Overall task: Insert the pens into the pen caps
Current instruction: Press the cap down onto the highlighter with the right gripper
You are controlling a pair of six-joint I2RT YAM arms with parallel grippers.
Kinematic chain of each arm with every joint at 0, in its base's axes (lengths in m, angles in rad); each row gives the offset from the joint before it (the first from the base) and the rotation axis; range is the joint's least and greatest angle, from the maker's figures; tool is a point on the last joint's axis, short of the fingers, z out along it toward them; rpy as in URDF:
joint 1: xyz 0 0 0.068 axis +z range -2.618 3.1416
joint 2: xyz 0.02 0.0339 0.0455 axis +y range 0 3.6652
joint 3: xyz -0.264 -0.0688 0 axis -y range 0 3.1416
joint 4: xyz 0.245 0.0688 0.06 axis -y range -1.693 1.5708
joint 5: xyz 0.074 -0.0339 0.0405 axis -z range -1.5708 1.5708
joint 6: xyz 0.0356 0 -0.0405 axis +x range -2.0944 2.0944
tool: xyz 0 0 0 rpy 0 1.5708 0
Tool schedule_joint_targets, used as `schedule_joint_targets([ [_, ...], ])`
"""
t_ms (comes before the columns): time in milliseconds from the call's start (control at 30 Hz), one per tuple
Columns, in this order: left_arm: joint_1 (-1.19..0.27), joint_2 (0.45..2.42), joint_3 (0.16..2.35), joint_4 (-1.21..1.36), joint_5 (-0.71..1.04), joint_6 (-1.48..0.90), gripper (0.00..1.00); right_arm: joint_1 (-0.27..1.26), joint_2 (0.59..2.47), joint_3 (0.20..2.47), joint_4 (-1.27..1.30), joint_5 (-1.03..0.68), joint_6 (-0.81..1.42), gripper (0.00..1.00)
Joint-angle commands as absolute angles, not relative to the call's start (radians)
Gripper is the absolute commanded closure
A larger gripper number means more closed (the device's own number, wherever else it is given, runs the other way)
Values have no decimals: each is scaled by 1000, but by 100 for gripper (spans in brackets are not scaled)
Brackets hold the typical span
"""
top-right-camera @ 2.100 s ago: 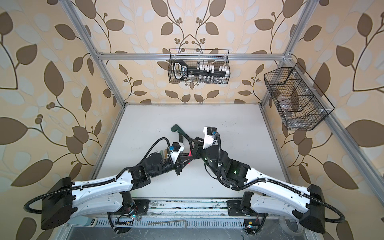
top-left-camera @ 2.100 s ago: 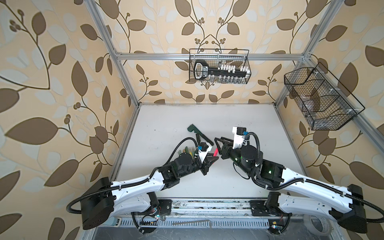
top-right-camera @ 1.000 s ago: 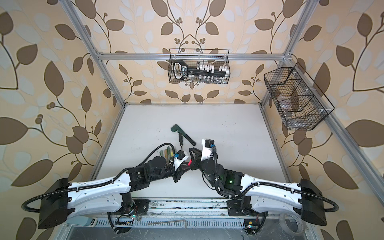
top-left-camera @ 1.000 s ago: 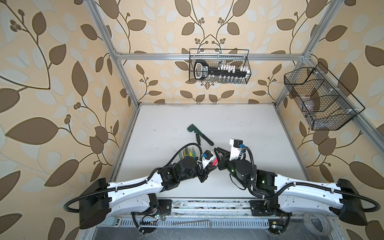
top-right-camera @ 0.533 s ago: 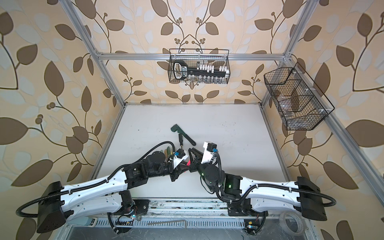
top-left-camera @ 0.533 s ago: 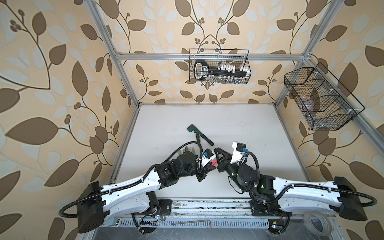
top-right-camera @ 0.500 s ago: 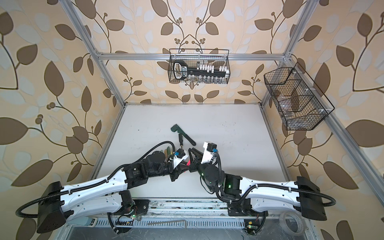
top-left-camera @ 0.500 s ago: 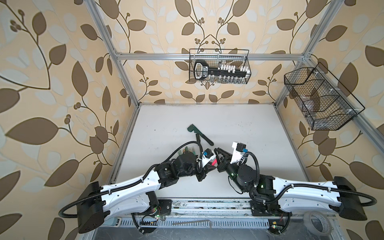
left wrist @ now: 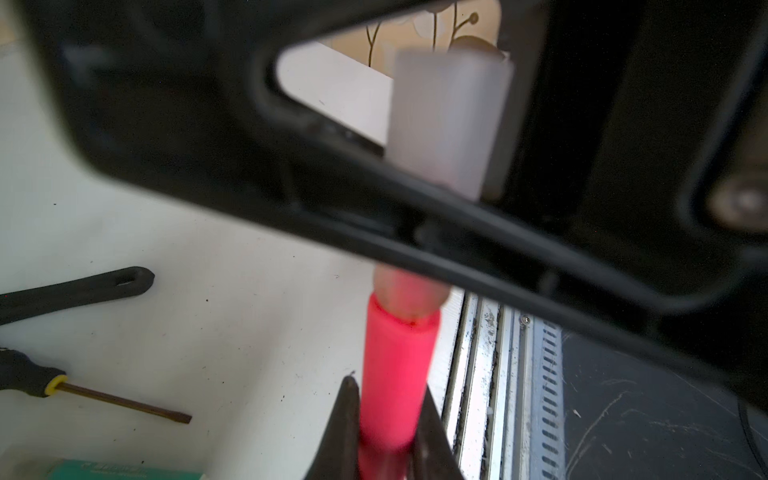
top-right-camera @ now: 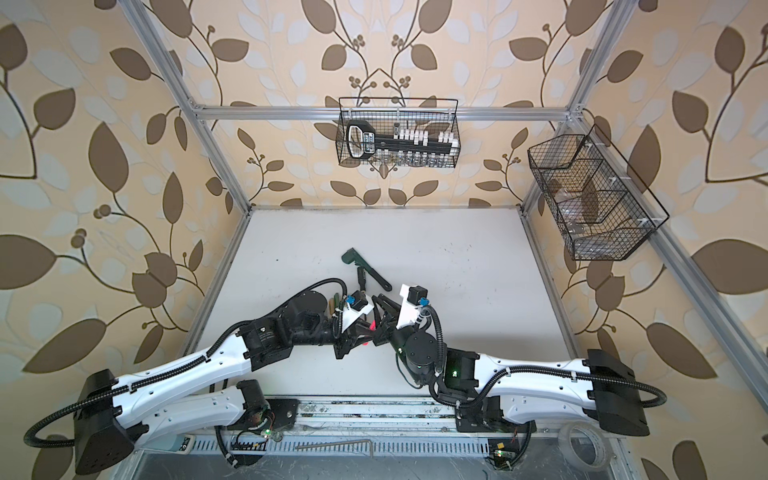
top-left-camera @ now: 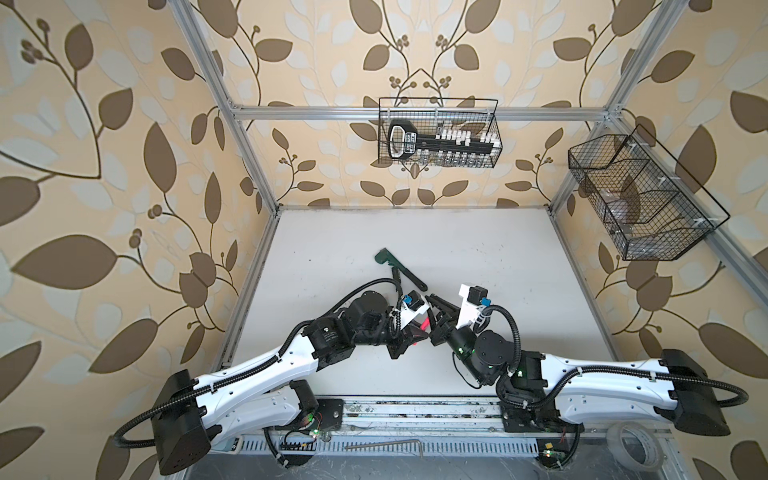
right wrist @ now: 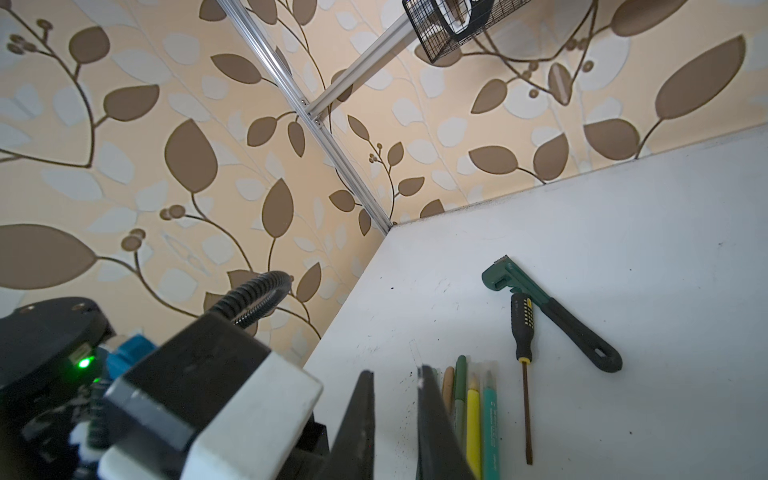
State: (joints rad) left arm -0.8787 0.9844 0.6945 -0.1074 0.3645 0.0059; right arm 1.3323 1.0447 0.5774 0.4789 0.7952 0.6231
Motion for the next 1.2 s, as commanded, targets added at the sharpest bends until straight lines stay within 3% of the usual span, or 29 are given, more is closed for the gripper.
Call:
schedule_joint_targets([
  [0,-707,930,864,379,-50,-168,100,1474,1059,534,212,382,584,100],
  [333,-707,878,787,394,-76,-114,100,1476,935,512,47,521,585,100],
  [533,-707,885,761,410,-46,-95,100,1478,1042,491,310,367,638,100],
  [633,-707,897,753,423,-46,-91,100,1514,1130,553,364,370,650,100],
  [1000,-693,887,828,333,-90,-110,100,1548,1166,647,99,504,584,100],
  [1167,-684,891,848,314,-81,-132,100,1545,1118,622,28,454,538,100],
])
